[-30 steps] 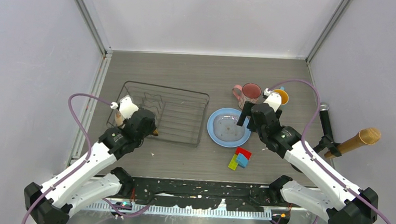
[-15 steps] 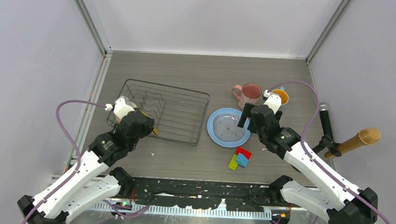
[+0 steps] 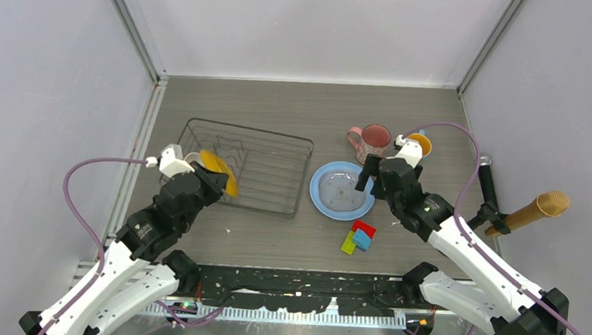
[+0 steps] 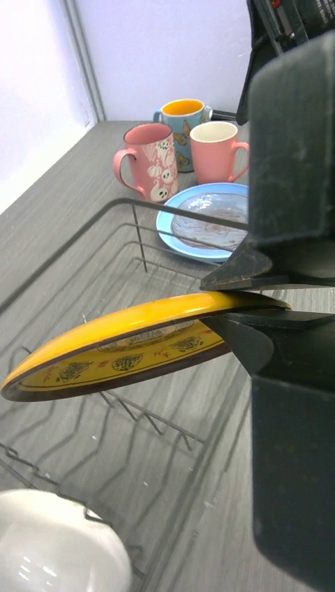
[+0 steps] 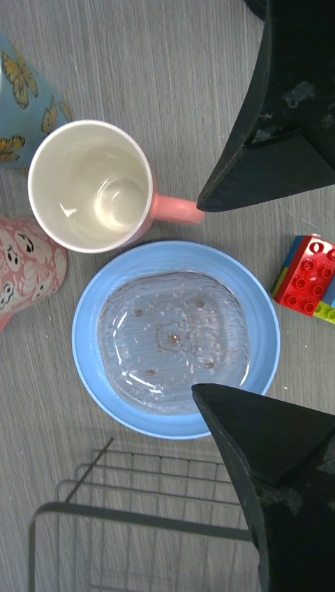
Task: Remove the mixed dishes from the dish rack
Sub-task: Pick up the plate from the dish rack, then place the plate at the center of the board.
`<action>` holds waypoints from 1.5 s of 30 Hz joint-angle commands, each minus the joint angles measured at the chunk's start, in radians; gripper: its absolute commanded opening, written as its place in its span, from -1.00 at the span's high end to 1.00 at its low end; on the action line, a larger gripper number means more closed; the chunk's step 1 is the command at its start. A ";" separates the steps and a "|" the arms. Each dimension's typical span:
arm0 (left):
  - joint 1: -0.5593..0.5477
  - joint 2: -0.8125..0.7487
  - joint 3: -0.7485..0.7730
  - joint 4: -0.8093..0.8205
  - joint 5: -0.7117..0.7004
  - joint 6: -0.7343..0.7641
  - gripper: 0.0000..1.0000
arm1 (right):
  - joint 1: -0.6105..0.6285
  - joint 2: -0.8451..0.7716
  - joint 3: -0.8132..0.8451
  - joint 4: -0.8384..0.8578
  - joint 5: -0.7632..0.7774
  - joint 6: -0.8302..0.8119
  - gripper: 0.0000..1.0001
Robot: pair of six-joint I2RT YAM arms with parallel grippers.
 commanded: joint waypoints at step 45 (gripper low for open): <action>-0.602 0.550 0.354 0.203 0.563 1.867 1.00 | -0.002 0.108 0.420 -0.505 -0.588 0.215 -0.27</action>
